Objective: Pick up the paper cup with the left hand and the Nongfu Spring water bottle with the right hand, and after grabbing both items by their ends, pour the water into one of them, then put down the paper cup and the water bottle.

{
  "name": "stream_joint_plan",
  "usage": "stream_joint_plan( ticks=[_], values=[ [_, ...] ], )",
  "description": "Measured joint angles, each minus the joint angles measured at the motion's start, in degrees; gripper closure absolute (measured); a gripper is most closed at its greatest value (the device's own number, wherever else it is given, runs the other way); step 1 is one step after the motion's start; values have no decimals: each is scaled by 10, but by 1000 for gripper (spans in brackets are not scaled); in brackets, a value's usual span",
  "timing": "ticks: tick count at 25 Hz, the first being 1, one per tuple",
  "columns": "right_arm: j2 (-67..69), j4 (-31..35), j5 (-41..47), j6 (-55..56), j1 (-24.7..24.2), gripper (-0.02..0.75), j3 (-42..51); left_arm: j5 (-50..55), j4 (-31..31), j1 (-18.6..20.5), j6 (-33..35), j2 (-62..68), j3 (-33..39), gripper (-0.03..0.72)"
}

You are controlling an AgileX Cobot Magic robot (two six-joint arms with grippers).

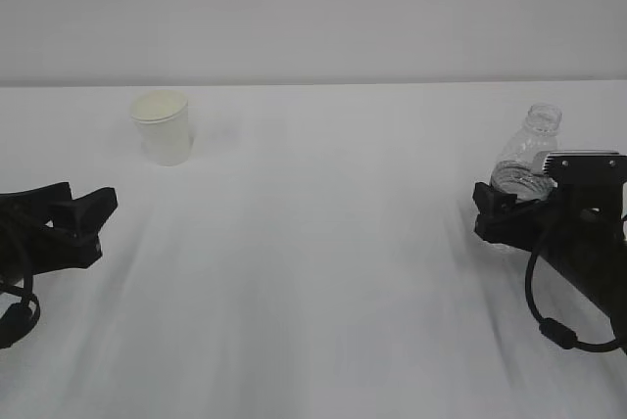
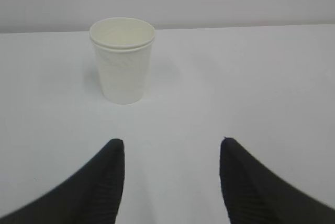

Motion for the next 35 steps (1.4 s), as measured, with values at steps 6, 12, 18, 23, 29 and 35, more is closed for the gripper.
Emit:
stream_joint_plan(
  ticks=[6,12,18,23,29,35],
  values=[
    [0,1,0,-2,0,231,0,0,0,0,0,0,0,275],
    [0,1,0,-2,0,300,0,0,0,0,0,0,0,276],
    [0,-2,0,-26,0,311,0,0,0,0,0,0,0,276],
    [0,-15,2,-77,0,312,0,0,0,0,0,0,0,284],
    [-4,-34,5,-92,0,313,4,0,0,0,0,0,0,288],
    [-55,-36,16,-94,0,314,35,0,0,0,0,0,-1,289]
  ],
)
